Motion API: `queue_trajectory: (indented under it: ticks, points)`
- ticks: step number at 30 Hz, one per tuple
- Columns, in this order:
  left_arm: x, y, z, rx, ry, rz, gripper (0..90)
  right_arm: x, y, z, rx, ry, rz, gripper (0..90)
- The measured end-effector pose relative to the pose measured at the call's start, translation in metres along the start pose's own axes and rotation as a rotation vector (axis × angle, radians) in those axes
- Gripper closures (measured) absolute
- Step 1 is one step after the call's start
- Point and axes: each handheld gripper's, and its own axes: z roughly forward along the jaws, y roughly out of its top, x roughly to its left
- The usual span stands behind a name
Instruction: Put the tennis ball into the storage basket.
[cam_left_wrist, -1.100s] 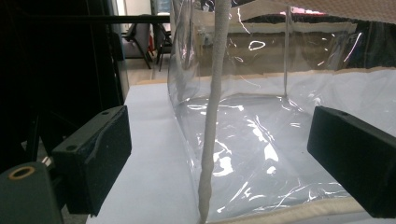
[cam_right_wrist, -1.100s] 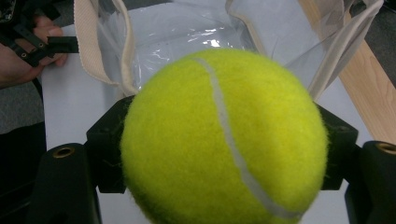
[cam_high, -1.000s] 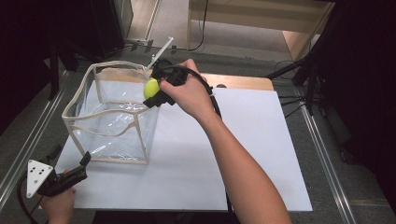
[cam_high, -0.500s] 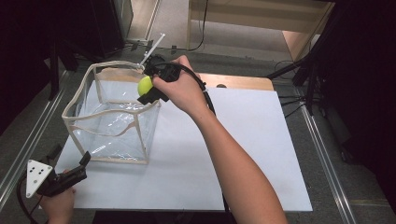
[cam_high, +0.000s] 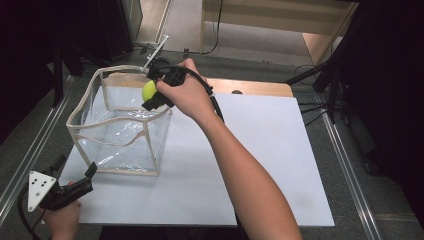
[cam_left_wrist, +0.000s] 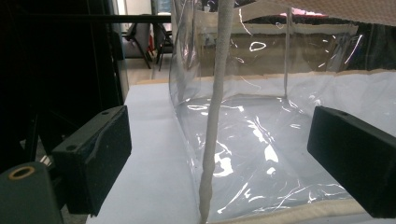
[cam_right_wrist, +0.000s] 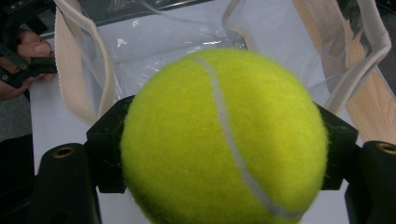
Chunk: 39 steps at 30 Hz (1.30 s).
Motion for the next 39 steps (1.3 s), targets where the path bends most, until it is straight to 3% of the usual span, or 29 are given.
queue_trajectory:
  ticks: [21,34,39]
  points:
    - [0.001,0.000,0.000,0.001,0.003,-0.001,6.8,-0.003,0.006,0.028,0.041,0.003,0.002,23.5]
    - [0.001,0.000,0.000,0.003,0.000,-0.002,6.8,-0.003,0.001,0.046,0.101,0.015,-0.006,23.1]
    - [0.001,0.000,0.000,0.004,0.000,-0.001,6.8,-0.001,0.002,0.049,0.114,0.010,-0.011,14.4]
